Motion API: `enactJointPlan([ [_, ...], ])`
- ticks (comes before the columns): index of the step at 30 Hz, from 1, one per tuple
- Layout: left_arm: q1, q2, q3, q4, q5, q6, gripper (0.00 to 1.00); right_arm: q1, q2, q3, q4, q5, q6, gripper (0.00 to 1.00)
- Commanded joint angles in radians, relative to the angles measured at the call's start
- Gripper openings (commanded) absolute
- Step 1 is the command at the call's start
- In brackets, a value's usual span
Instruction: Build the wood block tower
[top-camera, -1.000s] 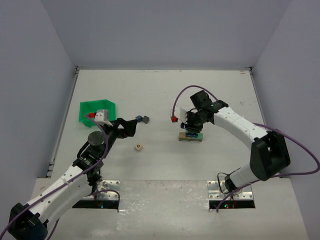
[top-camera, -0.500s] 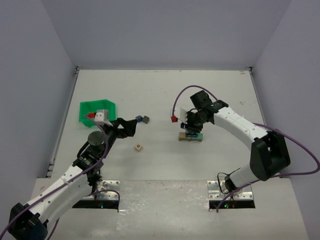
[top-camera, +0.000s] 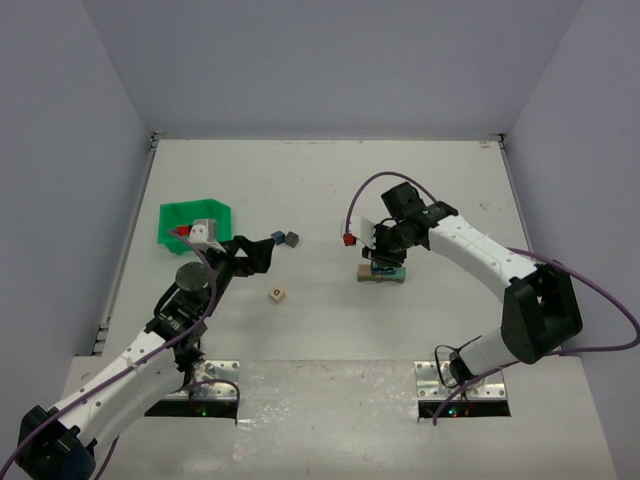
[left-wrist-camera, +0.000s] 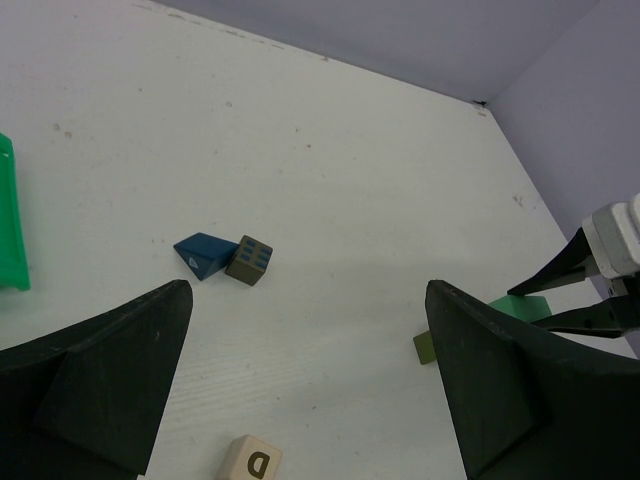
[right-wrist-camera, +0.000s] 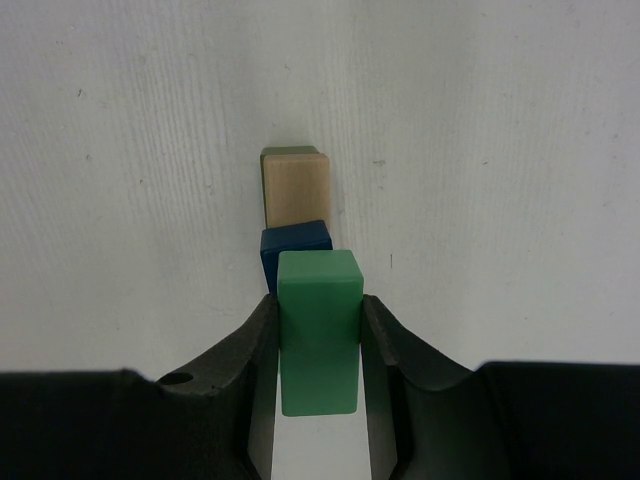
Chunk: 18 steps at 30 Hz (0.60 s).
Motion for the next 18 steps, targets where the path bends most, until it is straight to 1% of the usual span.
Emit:
enactJointPlan([
  [1, -0.004, -0.006, 0.031, 0.027, -0.006, 0.003, 1.00, 0.004, -0.032, -0.004, 0.016, -0.007, 0.004, 0.31],
  [4, -0.002, -0.002, 0.032, 0.030, -0.007, 0.005, 1.00, 0.004, -0.030, -0.003, 0.021, -0.008, -0.002, 0.34],
  [9, -0.004, 0.006, 0.033, 0.032, -0.006, 0.007, 1.00, 0.005, -0.022, 0.000, 0.013, -0.011, -0.007, 0.45],
  [16, -0.004, 0.011, 0.033, 0.040, -0.005, 0.012, 1.00, 0.005, -0.022, 0.005, 0.004, -0.014, -0.012, 0.55],
  [17, -0.004, 0.012, 0.033, 0.040, -0.005, 0.012, 1.00, 0.005, -0.022, 0.006, 0.004, -0.013, -0.015, 0.57],
  [18, -0.004, 0.013, 0.033, 0.040, -0.006, 0.013, 1.00, 0.004, -0.022, 0.007, 0.004, -0.010, -0.017, 0.62],
])
